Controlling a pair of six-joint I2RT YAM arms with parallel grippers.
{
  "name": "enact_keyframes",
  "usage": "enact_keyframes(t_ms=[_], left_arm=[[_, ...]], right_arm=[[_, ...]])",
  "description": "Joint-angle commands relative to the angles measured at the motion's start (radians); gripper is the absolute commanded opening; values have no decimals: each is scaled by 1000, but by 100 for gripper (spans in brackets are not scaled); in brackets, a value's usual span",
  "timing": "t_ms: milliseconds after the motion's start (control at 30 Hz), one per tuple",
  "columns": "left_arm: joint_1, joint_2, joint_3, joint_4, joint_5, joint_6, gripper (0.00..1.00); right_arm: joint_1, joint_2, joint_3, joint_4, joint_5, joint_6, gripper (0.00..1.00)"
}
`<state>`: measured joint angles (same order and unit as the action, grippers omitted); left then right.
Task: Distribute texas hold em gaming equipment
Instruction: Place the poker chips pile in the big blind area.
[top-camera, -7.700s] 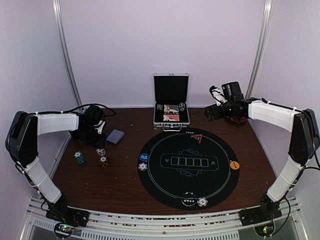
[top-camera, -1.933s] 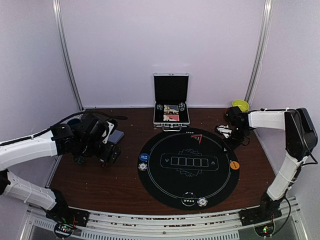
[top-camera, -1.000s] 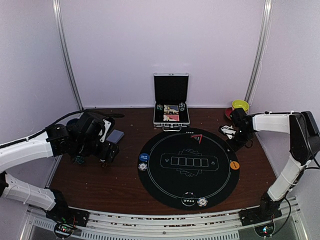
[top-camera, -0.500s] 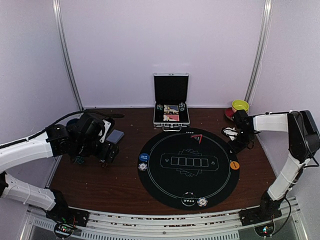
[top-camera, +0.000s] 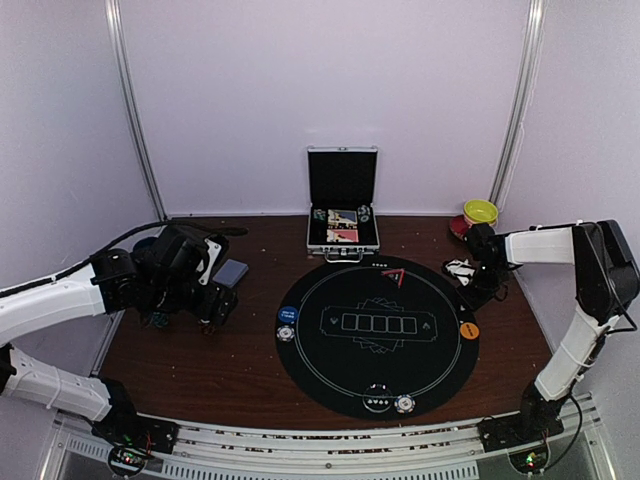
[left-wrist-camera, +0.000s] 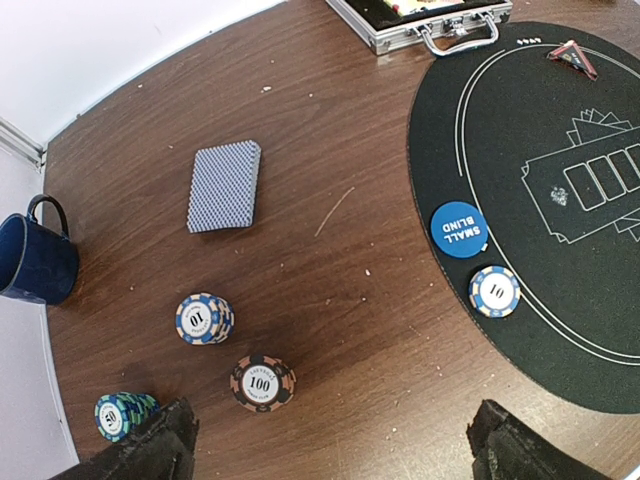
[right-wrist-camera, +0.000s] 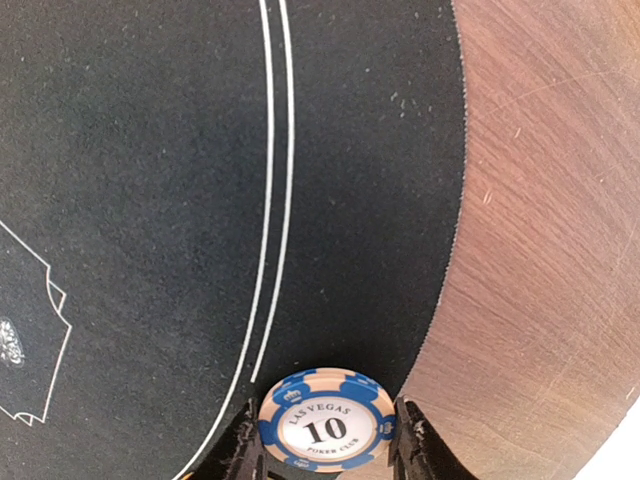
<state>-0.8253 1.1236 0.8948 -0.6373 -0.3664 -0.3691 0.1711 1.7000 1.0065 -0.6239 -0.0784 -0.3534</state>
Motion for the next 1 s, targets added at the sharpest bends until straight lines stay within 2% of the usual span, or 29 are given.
enact_keyframes(t_ms=[0,533,567,733,967], left_arm=[[6,-13,-5,23,-17,4,98],[6,-13,-6,24,-17,4,98],[6,-13,-5,24,-17,4,98],[6,-11,-4,24,-19,4,98],[6,-2,-4,24,-23,6,98]], right_arm=[[-10,-7,-12,-24,-16,-21,14],[-10,-26,-17,-48,-36,-41,16],[-10,-26,-16,-47,-37,-41,19],[-10,-28,-15,-49,-38,-42,47],[-9,-55,-2,-46,-43,-30,64]])
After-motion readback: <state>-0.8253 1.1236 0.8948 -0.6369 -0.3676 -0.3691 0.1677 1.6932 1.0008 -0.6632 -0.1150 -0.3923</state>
